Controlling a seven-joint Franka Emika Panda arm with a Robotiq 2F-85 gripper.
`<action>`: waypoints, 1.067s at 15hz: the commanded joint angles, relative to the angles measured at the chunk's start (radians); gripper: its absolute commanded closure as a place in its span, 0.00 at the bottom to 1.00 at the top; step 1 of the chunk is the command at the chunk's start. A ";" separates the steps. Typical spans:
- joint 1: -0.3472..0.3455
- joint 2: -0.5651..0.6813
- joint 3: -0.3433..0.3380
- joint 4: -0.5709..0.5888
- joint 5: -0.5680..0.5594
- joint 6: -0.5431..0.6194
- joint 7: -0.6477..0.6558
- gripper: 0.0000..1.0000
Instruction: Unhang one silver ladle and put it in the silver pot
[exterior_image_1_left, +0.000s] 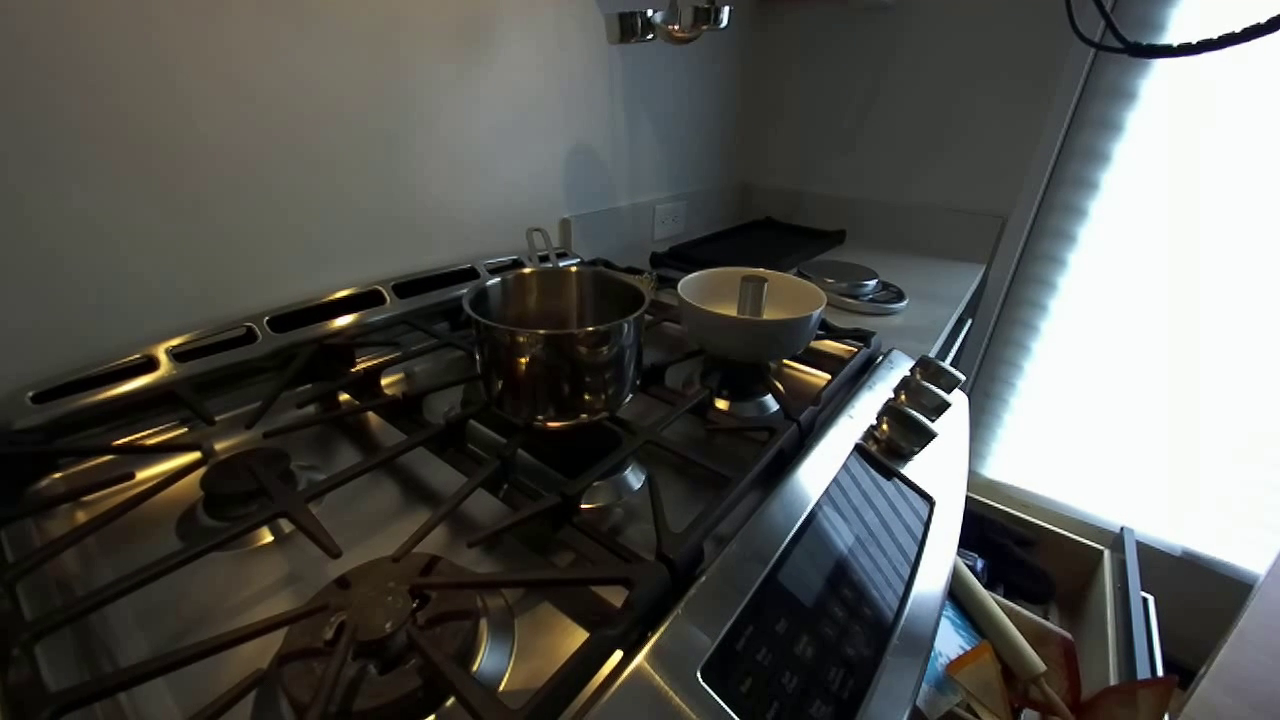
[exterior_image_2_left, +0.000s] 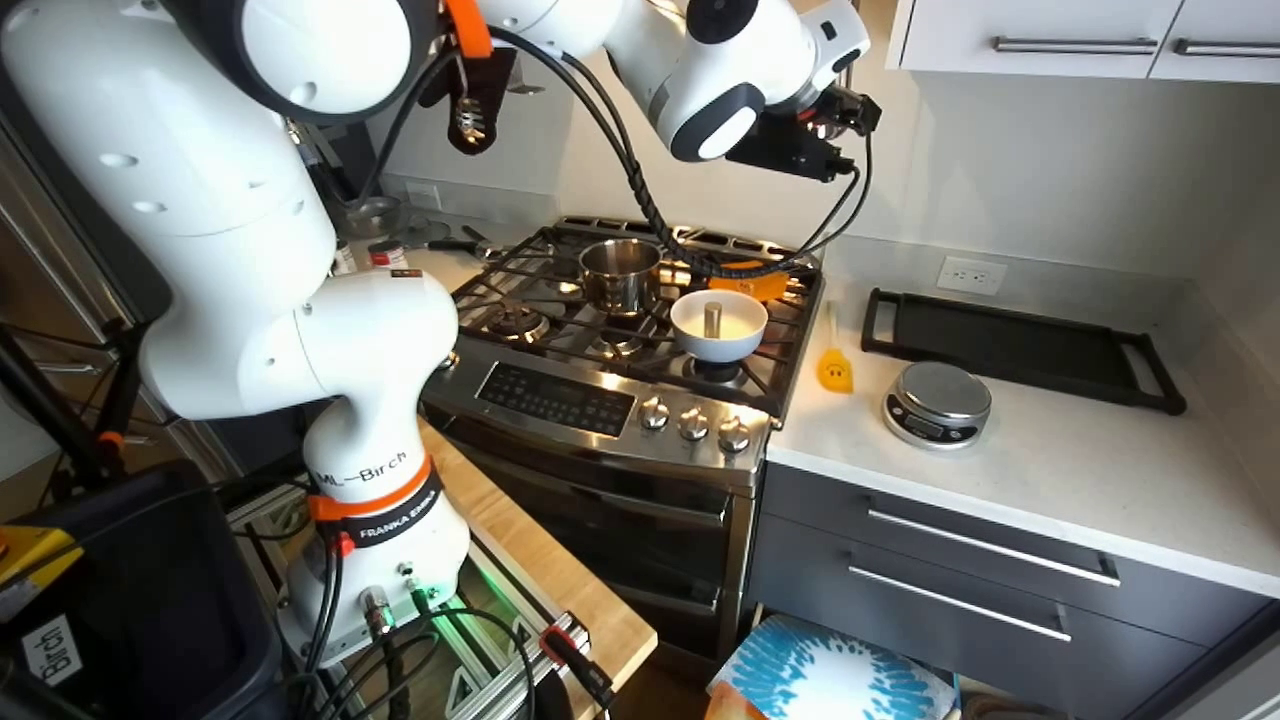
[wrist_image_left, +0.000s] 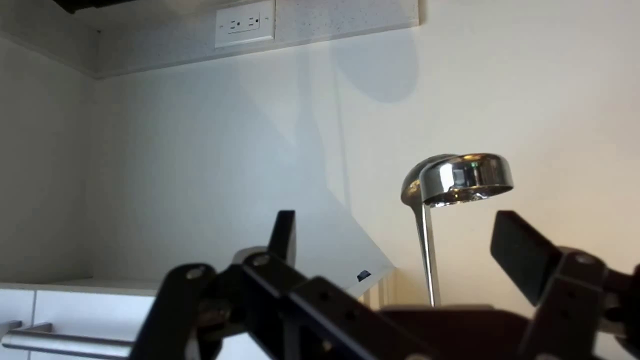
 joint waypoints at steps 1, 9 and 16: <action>-0.004 0.007 -0.011 -0.003 -0.096 0.000 0.087 0.00; 0.243 0.384 -0.242 0.088 -0.021 0.170 0.159 0.00; 0.341 0.254 -0.289 0.068 -0.028 0.357 0.147 0.00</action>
